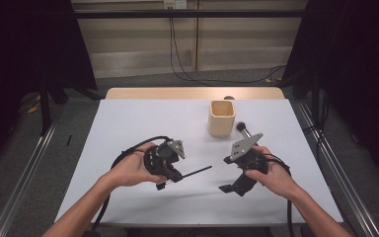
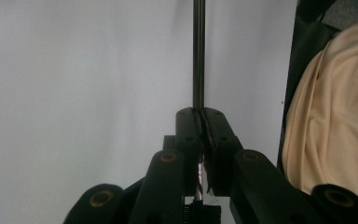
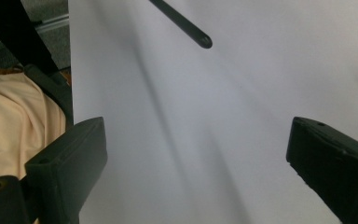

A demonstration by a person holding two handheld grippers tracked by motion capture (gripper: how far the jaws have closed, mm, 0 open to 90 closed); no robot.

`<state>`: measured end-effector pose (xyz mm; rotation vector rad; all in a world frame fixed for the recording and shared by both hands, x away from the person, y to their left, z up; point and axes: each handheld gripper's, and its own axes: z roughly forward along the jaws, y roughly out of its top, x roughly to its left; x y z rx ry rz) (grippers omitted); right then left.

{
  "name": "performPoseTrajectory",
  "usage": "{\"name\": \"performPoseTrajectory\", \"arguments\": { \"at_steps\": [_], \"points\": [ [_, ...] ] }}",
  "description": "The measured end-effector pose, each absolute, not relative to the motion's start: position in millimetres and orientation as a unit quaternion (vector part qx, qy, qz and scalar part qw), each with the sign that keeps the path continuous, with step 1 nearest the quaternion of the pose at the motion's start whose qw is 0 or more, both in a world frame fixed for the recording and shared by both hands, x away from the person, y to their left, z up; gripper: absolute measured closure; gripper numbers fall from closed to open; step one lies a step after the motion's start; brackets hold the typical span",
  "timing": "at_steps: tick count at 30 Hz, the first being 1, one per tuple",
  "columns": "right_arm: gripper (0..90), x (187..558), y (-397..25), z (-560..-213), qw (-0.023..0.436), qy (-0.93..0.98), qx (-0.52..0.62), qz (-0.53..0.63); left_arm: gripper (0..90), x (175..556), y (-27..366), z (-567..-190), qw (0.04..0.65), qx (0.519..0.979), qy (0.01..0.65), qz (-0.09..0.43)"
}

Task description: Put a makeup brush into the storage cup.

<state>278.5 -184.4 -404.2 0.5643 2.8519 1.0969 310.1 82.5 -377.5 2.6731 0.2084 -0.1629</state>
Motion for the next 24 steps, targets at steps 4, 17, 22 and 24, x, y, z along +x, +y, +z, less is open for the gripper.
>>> {"name": "performPoseTrajectory", "arguments": {
  "at_steps": [4, 17, 22, 24],
  "points": [
    [5.4, 280, -182, -405, 0.008, 0.926, 0.173, 0.336, 85.8, 314, 80, -381, 0.203, 0.974, 0.079, -0.058],
    [5.5, 286, -164, -412, -0.03, 0.956, 0.15, 0.25, 85.7, 315, 72, -389, 0.16, 0.983, 0.065, -0.061],
    [6.5, 292, -160, -411, -0.041, 0.958, 0.15, 0.24, 85.7, 316, 69, -392, 0.146, 0.985, 0.06, -0.065],
    [7.9, 295, -158, -412, -0.047, 0.96, 0.151, 0.23, 85.7, 315, 68, -394, 0.145, 0.986, 0.058, -0.064]
  ]
}}
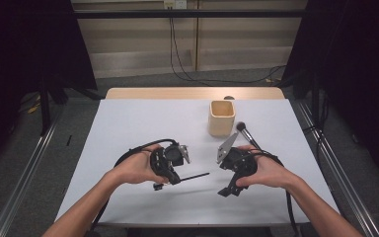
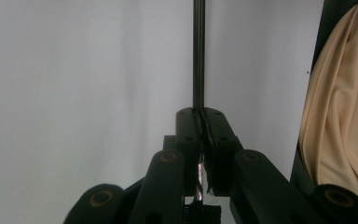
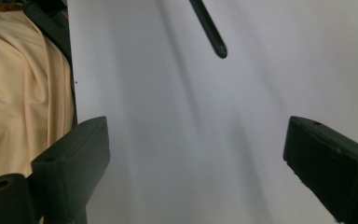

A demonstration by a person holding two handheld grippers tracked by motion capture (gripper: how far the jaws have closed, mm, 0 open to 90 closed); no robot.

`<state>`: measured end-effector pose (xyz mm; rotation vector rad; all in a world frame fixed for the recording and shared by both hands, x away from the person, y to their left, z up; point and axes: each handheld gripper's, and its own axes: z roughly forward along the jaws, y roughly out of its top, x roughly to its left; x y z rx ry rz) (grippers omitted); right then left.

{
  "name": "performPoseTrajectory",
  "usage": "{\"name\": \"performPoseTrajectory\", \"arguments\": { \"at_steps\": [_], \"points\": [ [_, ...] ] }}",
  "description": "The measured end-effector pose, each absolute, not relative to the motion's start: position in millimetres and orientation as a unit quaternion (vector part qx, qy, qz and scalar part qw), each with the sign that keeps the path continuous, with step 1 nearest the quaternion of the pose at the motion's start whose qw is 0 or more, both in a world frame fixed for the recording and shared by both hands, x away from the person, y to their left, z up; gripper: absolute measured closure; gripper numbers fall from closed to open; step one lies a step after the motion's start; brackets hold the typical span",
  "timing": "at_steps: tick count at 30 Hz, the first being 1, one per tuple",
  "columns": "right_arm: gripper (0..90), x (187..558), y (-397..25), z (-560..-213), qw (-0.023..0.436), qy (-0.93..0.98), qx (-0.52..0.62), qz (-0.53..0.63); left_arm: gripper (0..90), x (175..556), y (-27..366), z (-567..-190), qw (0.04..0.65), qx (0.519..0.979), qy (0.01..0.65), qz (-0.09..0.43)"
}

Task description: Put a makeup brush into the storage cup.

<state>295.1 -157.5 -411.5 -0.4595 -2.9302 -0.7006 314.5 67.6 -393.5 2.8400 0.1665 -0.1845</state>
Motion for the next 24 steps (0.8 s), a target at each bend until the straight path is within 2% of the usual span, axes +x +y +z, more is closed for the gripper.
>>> {"name": "performPoseTrajectory", "arguments": {
  "at_steps": [12, 13, 15, 17, 18, 19, 24],
  "points": [
    [9.6, 305, -144, -412, 0.056, -0.967, -0.127, -0.212, 85.7, 312, 59, -392, 0.141, 0.987, 0.045, -0.062],
    [14.0, 306, -144, -412, 0.048, -0.967, -0.128, -0.217, 85.7, 313, 59, -392, 0.135, 0.988, 0.041, -0.064],
    [15.4, 307, -143, -411, 0.038, -0.966, -0.126, -0.221, 85.7, 312, 58, -393, 0.147, 0.986, 0.047, -0.061],
    [22.8, 308, -142, -412, 0.034, -0.967, -0.117, -0.224, 85.7, 312, 56, -394, 0.149, 0.985, 0.05, -0.066],
    [28.1, 308, -140, -413, 0.034, -0.969, -0.108, -0.219, 85.7, 312, 56, -395, 0.151, 0.985, 0.051, -0.06],
    [28.1, 308, -140, -413, 0.034, -0.969, -0.108, -0.219, 85.7, 312, 55, -395, 0.149, 0.986, 0.046, -0.06],
    [46.2, 311, -137, -415, 0.057, -0.969, -0.103, -0.218, 85.7, 313, 53, -395, 0.148, 0.985, 0.051, -0.072]
  ]
}}
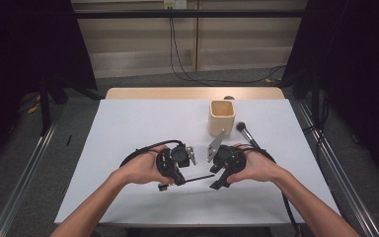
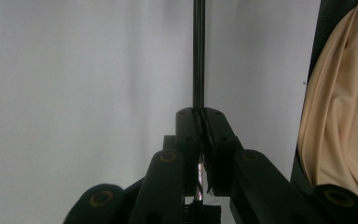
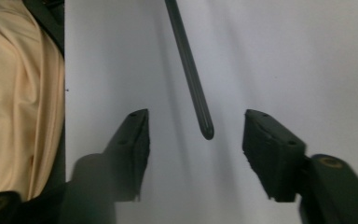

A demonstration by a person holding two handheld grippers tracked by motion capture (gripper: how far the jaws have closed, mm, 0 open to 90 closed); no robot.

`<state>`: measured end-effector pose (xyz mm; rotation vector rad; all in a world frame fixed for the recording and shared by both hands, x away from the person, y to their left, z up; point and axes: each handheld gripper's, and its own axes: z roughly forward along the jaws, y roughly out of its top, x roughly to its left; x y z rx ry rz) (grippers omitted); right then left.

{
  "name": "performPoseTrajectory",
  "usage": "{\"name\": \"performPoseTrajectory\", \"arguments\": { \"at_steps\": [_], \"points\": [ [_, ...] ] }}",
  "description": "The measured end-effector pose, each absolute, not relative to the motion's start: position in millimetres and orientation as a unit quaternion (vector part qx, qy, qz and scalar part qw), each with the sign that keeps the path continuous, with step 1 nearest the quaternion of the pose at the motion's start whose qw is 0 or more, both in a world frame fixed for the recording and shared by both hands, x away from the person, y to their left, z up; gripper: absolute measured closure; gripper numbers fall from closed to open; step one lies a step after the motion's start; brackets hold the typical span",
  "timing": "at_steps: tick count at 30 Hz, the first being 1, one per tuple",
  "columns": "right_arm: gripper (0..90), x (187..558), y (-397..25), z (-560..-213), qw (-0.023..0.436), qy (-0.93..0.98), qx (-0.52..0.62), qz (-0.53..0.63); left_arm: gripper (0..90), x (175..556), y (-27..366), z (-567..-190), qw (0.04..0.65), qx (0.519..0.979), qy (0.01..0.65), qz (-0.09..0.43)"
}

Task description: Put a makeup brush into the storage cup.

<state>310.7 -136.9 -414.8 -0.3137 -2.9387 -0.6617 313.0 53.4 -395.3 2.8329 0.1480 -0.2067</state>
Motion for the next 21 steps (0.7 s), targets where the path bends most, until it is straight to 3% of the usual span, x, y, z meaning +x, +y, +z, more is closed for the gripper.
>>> {"name": "performPoseTrajectory", "arguments": {
  "at_steps": [12, 21],
  "points": [
    [67.3, 310.9, -133.1, -414.1, 0.06, -0.968, -0.089, -0.228, 85.7, 310.4, 50.1, -398.2, 0.151, 0.985, 0.037, -0.069],
    [74.2, 308.3, -128.2, -416.7, 0.072, -0.968, -0.075, -0.23, 85.7, 309.8, 49.2, -401.3, 0.151, 0.985, 0.029, -0.073]
  ]
}}
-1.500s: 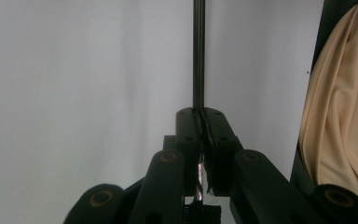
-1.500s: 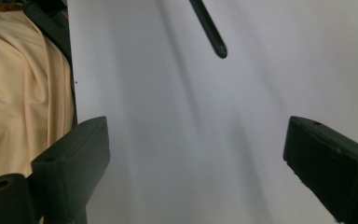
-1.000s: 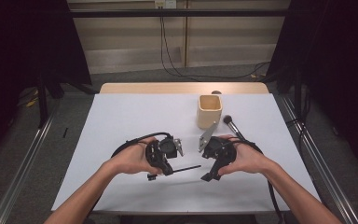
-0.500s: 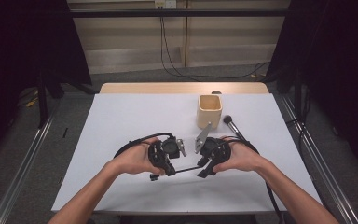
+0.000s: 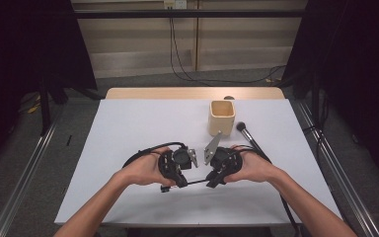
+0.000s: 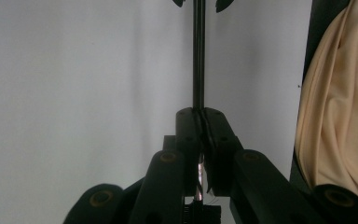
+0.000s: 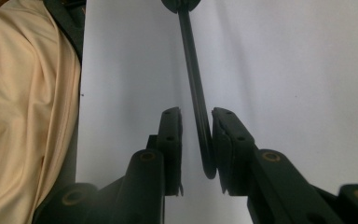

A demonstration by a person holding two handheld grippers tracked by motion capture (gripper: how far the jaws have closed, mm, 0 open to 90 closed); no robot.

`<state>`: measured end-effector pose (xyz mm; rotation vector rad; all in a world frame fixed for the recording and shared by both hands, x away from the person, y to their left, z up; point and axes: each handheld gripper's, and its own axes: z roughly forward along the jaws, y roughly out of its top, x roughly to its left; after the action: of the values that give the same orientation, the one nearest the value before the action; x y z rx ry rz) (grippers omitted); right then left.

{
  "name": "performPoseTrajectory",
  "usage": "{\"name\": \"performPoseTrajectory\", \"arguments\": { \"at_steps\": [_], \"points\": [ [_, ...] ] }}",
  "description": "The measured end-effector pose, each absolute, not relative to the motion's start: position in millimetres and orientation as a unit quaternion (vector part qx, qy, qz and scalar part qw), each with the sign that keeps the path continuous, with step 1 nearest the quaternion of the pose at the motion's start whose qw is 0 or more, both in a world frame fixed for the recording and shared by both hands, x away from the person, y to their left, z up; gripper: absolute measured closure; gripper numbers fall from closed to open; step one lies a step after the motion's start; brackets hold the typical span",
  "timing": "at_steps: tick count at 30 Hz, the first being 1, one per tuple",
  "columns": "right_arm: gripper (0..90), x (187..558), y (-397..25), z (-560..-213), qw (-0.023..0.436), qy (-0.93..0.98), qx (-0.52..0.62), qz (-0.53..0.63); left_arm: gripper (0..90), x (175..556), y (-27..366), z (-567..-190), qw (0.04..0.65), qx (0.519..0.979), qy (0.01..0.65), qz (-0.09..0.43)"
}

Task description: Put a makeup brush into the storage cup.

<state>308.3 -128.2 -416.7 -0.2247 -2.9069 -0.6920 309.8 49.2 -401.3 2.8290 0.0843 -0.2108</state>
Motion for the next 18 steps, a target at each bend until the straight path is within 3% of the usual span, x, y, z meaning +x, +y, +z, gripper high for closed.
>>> {"name": "performPoseTrajectory", "arguments": {
  "at_steps": [9, 18],
  "points": [
    [83.7, 307.1, -123.5, -419.8, 0.068, -0.969, -0.061, -0.23, 85.7, 307.3, 51.7, -399.5, 0.165, 0.984, 0.024, -0.07],
    [85.9, 305.9, -125.0, -420.7, 0.083, -0.966, -0.053, -0.24, 85.0, 306.8, 56.8, -398.6, 0.179, 0.981, 0.019, -0.073]
  ]
}}
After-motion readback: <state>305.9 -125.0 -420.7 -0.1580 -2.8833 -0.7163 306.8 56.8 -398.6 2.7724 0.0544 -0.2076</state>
